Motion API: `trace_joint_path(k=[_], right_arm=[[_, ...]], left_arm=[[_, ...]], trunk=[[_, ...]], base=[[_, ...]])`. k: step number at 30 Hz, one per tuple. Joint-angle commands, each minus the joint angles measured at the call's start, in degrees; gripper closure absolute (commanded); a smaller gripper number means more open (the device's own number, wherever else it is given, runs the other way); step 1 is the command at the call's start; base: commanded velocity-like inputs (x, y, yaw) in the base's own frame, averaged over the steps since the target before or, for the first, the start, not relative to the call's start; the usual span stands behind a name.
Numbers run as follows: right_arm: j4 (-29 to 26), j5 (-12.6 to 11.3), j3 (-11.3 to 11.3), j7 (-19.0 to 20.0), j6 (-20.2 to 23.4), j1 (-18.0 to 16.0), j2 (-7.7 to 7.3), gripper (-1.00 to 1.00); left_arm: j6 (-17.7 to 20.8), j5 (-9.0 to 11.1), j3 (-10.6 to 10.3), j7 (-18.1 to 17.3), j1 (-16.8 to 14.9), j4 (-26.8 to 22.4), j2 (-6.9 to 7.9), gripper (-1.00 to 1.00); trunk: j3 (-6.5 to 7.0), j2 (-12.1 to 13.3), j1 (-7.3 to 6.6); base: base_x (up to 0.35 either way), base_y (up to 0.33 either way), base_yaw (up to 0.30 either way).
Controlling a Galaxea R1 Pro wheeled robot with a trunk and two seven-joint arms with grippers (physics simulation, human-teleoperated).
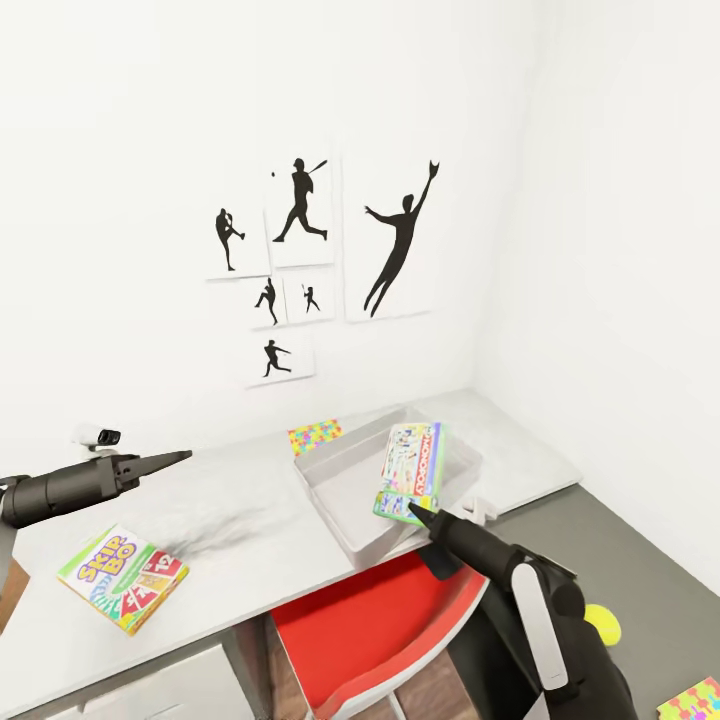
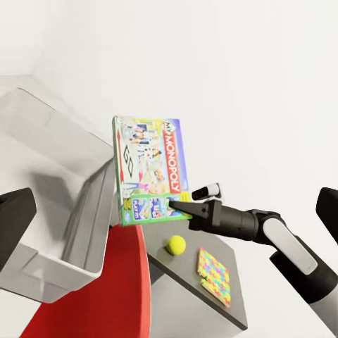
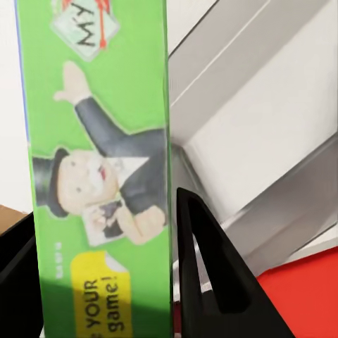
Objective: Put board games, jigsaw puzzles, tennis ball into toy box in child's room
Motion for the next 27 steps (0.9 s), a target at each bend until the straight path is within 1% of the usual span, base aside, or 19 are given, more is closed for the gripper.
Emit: trace_joint_path(k=[1,10,14,16,18,19,20,21,23,24,27], right_arm=[[0.0,-0.1,0.0,0.2,0.4,-0.1,0.02,1.0],[-0.2,-0.1,0.3,0.3,0.6,-0.1,0.05,1.0],[-2.0,-0.1,0.4,0.2,1.0,-0.1,0.16,1.0],[-2.6,-0.2,0.3,0.1,2.7,-0.3,0.34,1.0],[-3.2,-0.4,0.3,0.0,6.8,-1.8,0.68,1.0],[-3.4,-0.7,0.1,-0.1,10.5,-4.4,0.84,1.0],[-3.3,-0.9,-0.1,-0.3,13.7,-8.0,0.9,1.0],[-3.0,-1.0,-0.2,-0.4,14.7,-9.9,0.87,1.0],[0.3,-1.1,-0.4,-1.7,16.9,-16.8,0.67,1.0],[1.6,-1.1,-0.5,-2.2,17.3,-18.3,0.63,1.0],[10.8,-1.2,-0.6,-5.4,18.2,-26.1,0.55,1.0]], left_arm=[[0.6,-0.1,0.0,-0.3,0.0,0.0,0.02,-1.0],[0.6,-0.1,0.0,-0.3,0.0,0.0,0.02,-1.0],[0.6,-0.1,0.0,-0.3,0.0,0.0,0.02,-1.0],[0.6,-0.1,0.0,-0.3,0.0,0.0,-0.01,-1.0],[0.6,-0.1,-0.1,-0.3,0.0,0.0,-0.04,-1.0],[0.6,-0.1,-0.1,-0.3,0.0,0.0,-0.05,-1.0],[0.6,-0.1,-0.1,-0.3,0.0,0.0,-0.06,-1.0],[0.6,-0.1,-0.1,-0.3,0.0,0.0,-0.06,-1.0],[0.6,0.0,-0.1,-0.3,0.0,0.0,-0.07,-1.0],[0.6,0.0,0.0,-0.3,0.0,0.0,-0.07,-1.0],[0.6,0.0,0.1,-0.3,0.0,0.0,-0.01,-1.0]], trunk=[[-0.13,-0.1,0.04],[-0.14,-0.1,0.04],[-0.14,-0.1,0.04],[-0.14,-0.1,0.04],[-0.14,-0.1,0.04],[-0.14,-0.1,0.04],[-0.14,-0.1,0.04],[-0.14,-0.1,0.04],[-0.14,-0.1,0.04],[-0.14,-0.1,0.04],[-0.14,-0.1,0.04]], base=[[0.0,0.0,0.006],[0.0,0.0,0.001],[0.0,0.0,0.0],[0.0,0.0,0.0],[0.0,0.0,0.0],[0.0,0.0,0.0],[0.0,0.0,0.0],[0.0,0.0,0.0],[0.0,0.0,0.0],[0.0,0.0,0.0],[0.0,0.0,0.0]])
